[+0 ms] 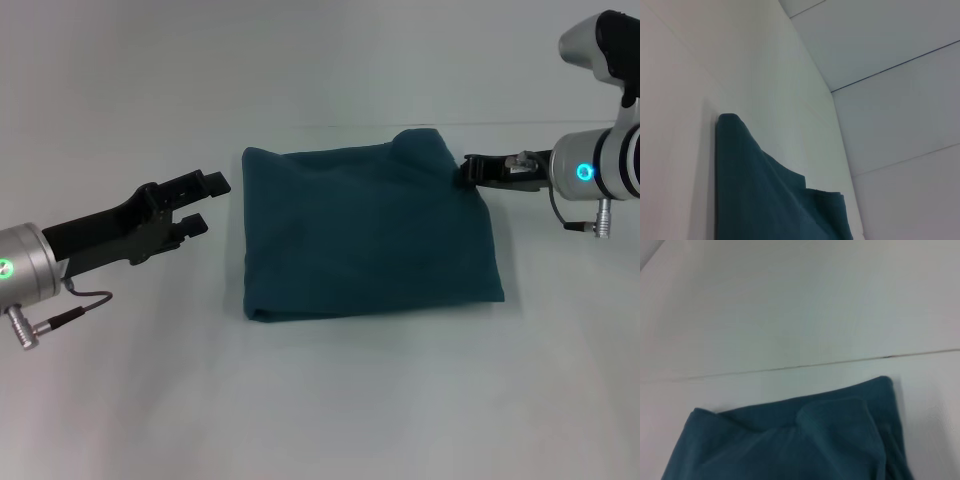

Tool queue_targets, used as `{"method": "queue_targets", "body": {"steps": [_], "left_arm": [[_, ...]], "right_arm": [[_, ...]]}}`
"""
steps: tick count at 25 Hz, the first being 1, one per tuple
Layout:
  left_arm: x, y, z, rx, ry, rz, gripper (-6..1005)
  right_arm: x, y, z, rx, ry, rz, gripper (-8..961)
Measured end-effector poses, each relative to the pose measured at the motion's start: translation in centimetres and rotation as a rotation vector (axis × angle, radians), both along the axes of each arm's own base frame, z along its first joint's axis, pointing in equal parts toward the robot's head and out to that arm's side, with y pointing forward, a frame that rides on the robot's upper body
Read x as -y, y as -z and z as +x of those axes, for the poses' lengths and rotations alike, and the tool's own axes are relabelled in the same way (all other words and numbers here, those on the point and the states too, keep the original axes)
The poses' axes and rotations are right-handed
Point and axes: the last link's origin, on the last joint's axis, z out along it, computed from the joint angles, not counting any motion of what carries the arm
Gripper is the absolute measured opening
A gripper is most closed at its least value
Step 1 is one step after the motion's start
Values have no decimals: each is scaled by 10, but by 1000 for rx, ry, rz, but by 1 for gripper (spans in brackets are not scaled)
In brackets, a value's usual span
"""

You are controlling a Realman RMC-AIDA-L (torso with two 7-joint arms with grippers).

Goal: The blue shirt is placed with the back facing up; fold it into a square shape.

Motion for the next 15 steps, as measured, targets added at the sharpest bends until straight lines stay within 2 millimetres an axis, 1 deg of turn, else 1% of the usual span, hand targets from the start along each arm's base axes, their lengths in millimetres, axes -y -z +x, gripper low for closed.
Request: {"method": "queue_targets", "body": {"steps": [12, 15], "left_arm": [[1, 2, 0, 7, -3, -9, 828], [1, 2, 0, 7, -4, -8, 828]], "right_arm": [[-6, -2, 2, 34, -9, 39, 19], [-8, -3, 0, 41, -16, 42, 61]]}}
